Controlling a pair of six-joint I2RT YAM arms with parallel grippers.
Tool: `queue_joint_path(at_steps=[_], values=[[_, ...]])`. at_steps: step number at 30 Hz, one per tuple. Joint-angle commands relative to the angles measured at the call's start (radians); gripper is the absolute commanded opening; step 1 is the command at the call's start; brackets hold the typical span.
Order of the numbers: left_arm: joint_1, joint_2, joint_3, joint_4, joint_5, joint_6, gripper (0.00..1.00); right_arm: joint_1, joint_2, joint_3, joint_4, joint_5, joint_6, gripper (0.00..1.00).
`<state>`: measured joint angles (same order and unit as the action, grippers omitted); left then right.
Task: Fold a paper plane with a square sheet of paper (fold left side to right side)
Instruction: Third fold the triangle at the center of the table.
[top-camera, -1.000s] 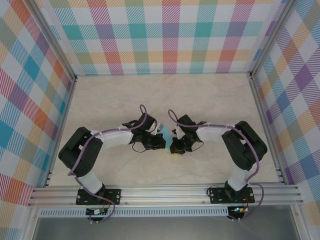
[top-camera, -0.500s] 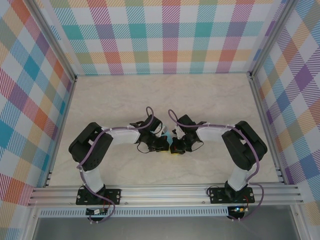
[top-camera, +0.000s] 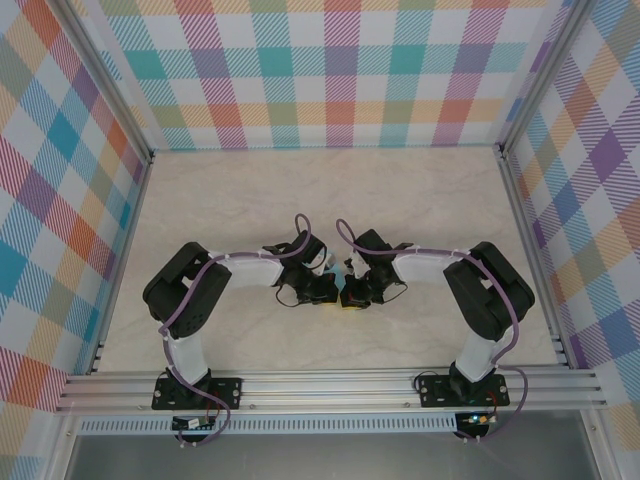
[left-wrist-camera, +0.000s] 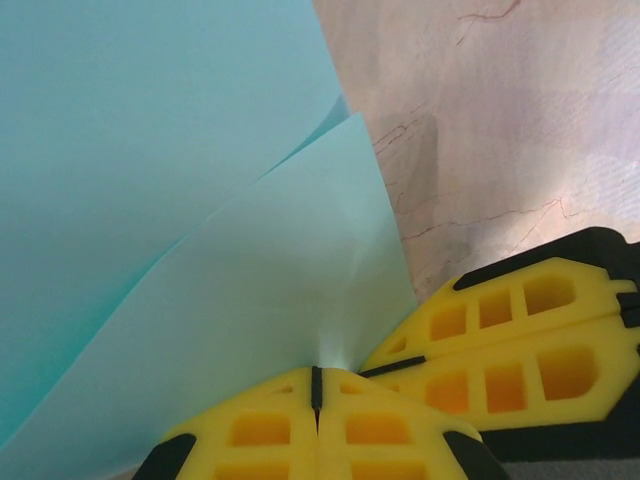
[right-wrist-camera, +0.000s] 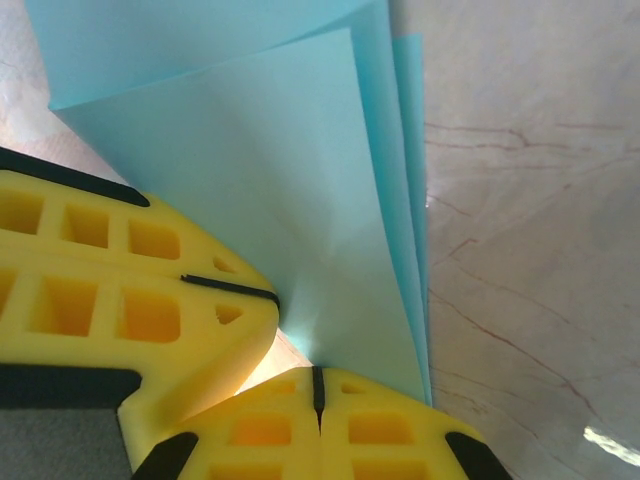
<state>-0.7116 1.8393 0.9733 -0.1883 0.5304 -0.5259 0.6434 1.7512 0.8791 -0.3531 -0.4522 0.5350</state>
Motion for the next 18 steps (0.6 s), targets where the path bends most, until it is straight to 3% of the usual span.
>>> queue_joint_path(at_steps=[1,18], values=[[0.033,0.017,-0.013,-0.068,-0.104,0.047,0.01,0.0,0.035,-0.032,-0.117,0.123,-0.018,0.0],[0.302,-0.042,-0.071,-0.192,-0.105,0.212,0.0,0.0,0.031,-0.041,-0.111,0.102,-0.021,0.0]])
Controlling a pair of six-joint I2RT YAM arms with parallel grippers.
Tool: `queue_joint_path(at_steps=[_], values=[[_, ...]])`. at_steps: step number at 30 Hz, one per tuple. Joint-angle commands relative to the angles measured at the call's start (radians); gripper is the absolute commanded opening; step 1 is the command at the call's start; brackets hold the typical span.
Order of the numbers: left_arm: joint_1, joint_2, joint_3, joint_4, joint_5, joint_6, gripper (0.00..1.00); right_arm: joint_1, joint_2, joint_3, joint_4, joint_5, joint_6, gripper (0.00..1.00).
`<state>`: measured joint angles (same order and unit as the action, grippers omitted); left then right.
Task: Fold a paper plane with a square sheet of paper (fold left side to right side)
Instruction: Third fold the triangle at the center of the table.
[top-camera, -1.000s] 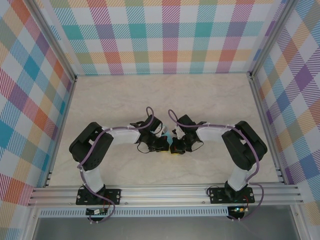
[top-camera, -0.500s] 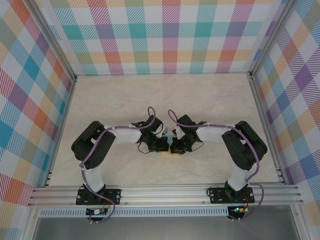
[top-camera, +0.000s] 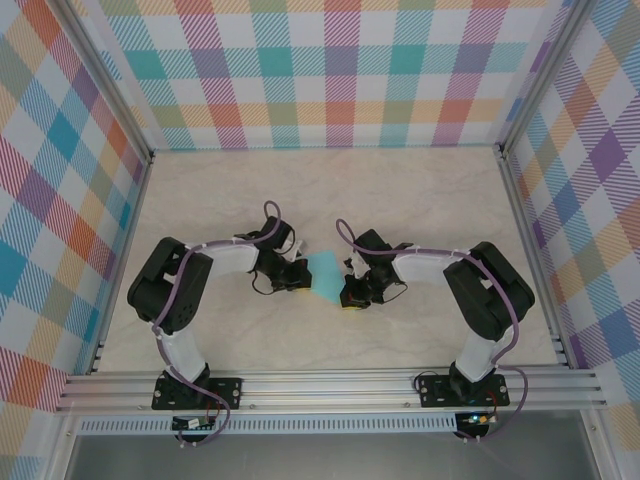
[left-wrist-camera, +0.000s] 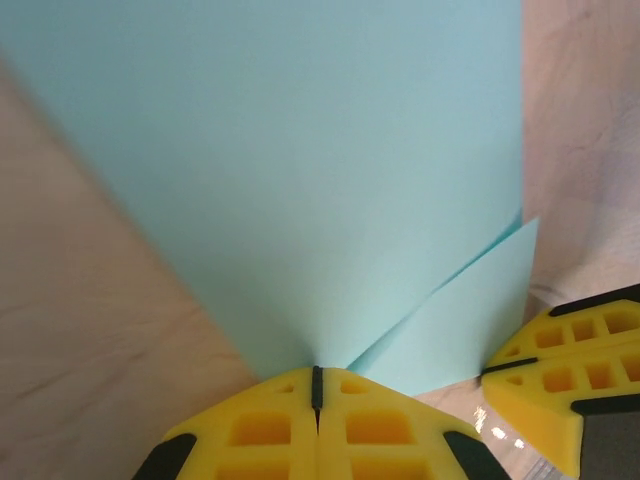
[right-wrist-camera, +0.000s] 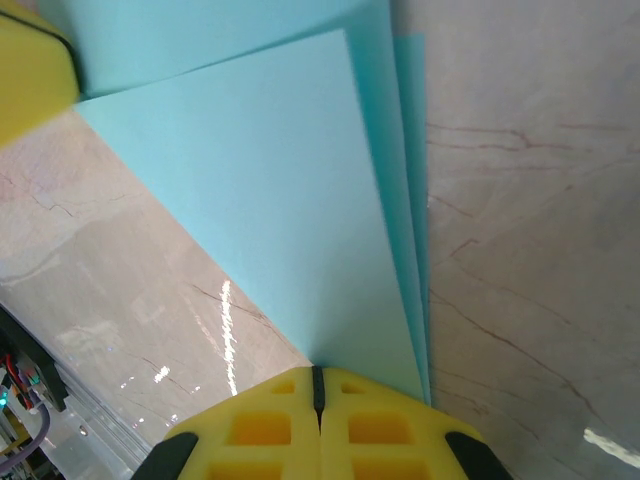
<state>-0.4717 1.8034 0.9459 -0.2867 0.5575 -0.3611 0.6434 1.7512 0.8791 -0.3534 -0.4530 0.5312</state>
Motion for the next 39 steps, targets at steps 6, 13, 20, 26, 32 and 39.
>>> queue_joint_path(at_steps=[6,13,20,26,32,39], values=[[0.086,-0.097,-0.048,-0.107,-0.097,0.045,0.03,-0.018,0.035,-0.083,-0.037,0.041,0.003,0.0],[0.099,-0.246,-0.078,-0.127,-0.076,0.01,0.09,-0.048,0.035,-0.161,0.052,0.008,0.003,0.0],[0.099,-0.362,-0.135,-0.126,-0.079,-0.025,0.12,-0.05,0.037,-0.266,0.185,0.028,0.005,0.0],[0.098,-0.419,-0.159,-0.109,-0.05,-0.061,0.21,-0.049,0.078,-0.297,0.249,0.016,-0.021,0.0],[0.084,-0.431,-0.239,0.064,0.023,-0.164,0.35,-0.049,0.05,-0.321,0.284,0.009,-0.075,0.0],[0.02,-0.319,-0.23,0.217,0.042,-0.24,0.45,-0.049,-0.123,-0.301,0.261,-0.004,-0.111,0.02]])
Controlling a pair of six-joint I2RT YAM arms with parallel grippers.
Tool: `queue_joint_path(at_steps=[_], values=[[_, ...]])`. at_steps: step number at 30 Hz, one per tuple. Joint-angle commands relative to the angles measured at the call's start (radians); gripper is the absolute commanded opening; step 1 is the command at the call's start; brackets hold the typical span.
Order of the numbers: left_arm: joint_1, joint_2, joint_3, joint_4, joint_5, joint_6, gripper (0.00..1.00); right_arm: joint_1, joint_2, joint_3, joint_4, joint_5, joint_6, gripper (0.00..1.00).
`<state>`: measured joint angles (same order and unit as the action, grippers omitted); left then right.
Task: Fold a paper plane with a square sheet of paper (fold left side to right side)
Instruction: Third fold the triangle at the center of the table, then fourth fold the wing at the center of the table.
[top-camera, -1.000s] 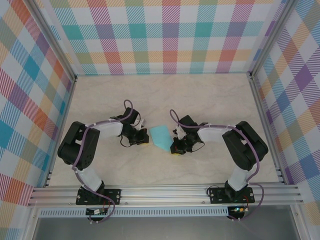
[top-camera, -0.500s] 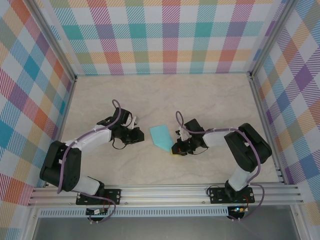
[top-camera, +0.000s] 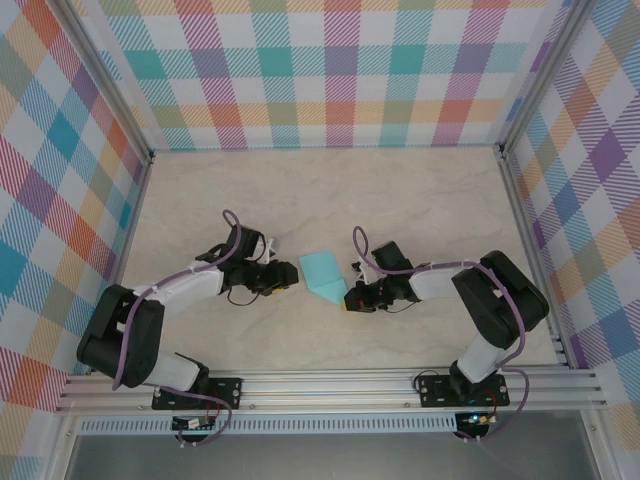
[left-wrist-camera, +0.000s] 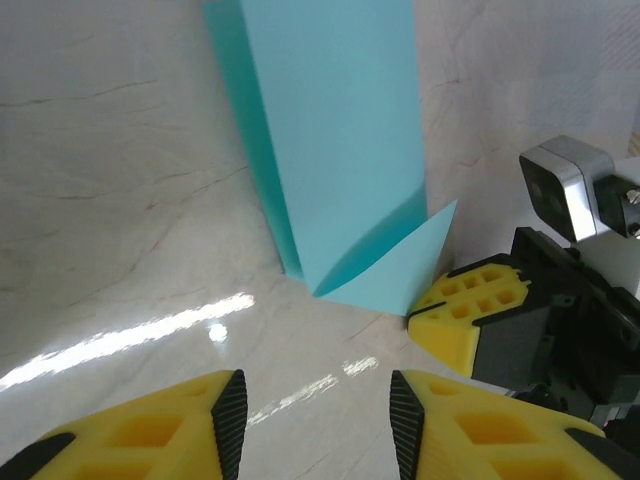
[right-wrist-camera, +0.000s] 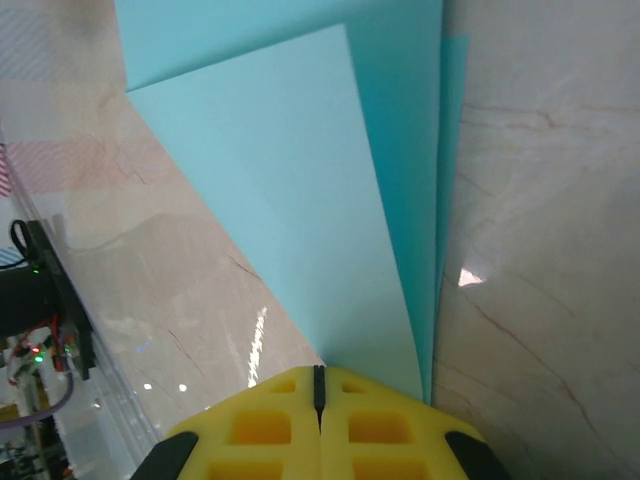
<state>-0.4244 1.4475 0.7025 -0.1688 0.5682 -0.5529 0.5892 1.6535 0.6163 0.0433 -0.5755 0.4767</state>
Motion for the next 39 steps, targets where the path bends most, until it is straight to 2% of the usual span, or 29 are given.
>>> queue_joint_path(at_steps=[1,7,10,17,19,23,26,29,31,35,39], values=[[-0.037,0.059,0.024,0.111,0.029,-0.054,0.46,0.006,-0.051,-0.034,-0.139,0.117,-0.061,0.04],[-0.073,0.139,0.072,0.14,0.004,-0.073,0.5,0.004,-0.088,-0.008,-0.132,0.058,-0.08,0.09],[-0.077,0.134,0.072,0.139,-0.012,-0.074,0.53,0.006,-0.188,-0.022,-0.146,0.079,-0.081,0.15],[-0.086,0.159,0.072,0.153,-0.013,-0.086,0.55,0.005,-0.434,0.02,-0.391,0.287,-0.168,0.42],[-0.091,0.173,0.074,0.177,-0.008,-0.099,0.56,0.007,-0.479,0.016,-0.412,0.321,-0.169,0.47],[-0.106,0.215,0.098,0.211,0.001,-0.118,0.55,0.036,-0.546,-0.005,-0.403,0.386,-0.183,0.49],[-0.118,0.252,0.132,0.221,0.003,-0.124,0.49,0.097,-0.563,-0.014,-0.392,0.476,-0.218,0.49],[-0.12,0.276,0.152,0.241,-0.002,-0.144,0.34,0.193,-0.555,-0.03,-0.348,0.6,-0.275,0.49],[-0.122,0.281,0.164,0.25,-0.004,-0.156,0.28,0.249,-0.538,-0.043,-0.296,0.651,-0.309,0.5],[-0.122,0.282,0.182,0.248,-0.001,-0.172,0.22,0.362,-0.478,-0.07,-0.158,0.768,-0.399,0.53],[-0.122,0.281,0.186,0.243,0.002,-0.188,0.21,0.409,-0.377,-0.065,-0.064,0.844,-0.444,0.55]])
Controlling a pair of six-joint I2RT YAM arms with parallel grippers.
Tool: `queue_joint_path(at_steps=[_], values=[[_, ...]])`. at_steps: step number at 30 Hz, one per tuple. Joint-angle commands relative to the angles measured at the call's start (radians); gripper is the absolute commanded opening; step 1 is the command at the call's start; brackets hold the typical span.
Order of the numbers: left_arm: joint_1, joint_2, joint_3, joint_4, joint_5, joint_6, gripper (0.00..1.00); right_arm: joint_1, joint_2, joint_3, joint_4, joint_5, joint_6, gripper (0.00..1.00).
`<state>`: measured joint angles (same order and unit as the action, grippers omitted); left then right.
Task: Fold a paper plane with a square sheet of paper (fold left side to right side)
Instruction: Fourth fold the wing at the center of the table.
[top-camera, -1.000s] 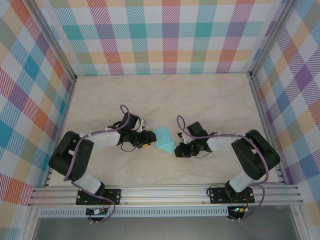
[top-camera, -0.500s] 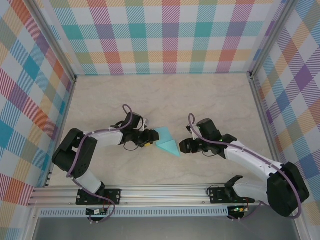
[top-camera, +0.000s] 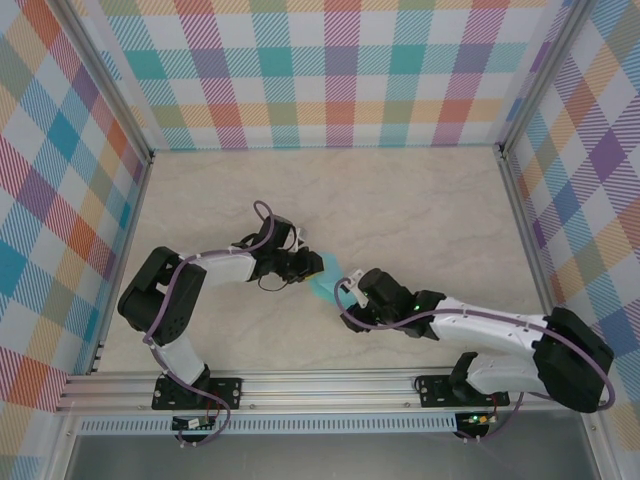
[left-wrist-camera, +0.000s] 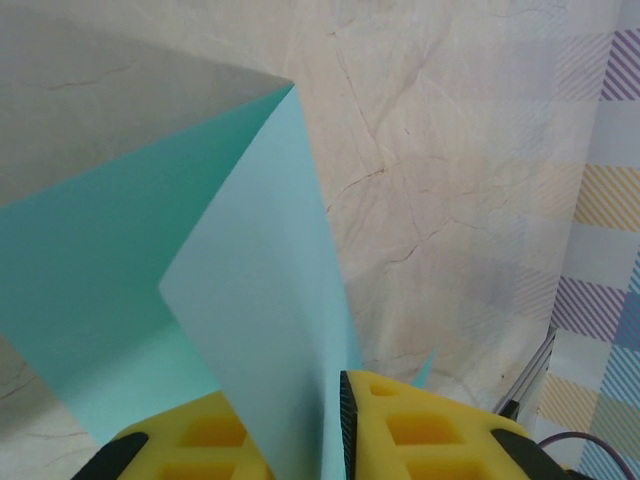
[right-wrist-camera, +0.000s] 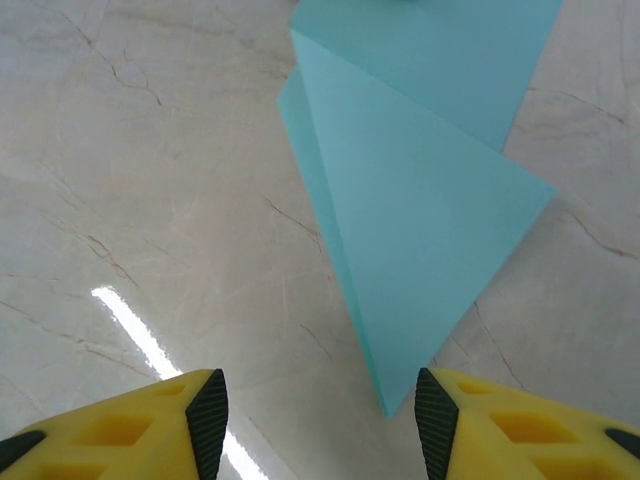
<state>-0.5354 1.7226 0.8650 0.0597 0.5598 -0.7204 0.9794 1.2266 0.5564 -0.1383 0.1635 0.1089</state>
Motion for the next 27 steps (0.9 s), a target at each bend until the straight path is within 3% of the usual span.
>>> queue_joint_path(at_steps=[1,8,16,22,27], values=[[-0.011,0.005,0.024,0.014,0.009,-0.022,0.21,0.026,0.08,0.003,0.132,0.117,-0.085,0.55],[-0.011,0.002,0.045,-0.017,0.017,-0.014,0.21,0.04,0.241,0.063,0.192,0.17,-0.104,0.54],[-0.011,-0.006,0.057,-0.045,0.013,0.0,0.21,0.039,0.304,0.099,0.207,0.208,-0.104,0.49],[-0.011,-0.013,0.066,-0.064,0.006,0.01,0.24,0.039,0.305,0.1,0.198,0.212,-0.106,0.4],[-0.002,-0.043,0.085,-0.13,-0.017,0.051,0.31,0.039,0.313,0.087,0.195,0.209,-0.092,0.3]])
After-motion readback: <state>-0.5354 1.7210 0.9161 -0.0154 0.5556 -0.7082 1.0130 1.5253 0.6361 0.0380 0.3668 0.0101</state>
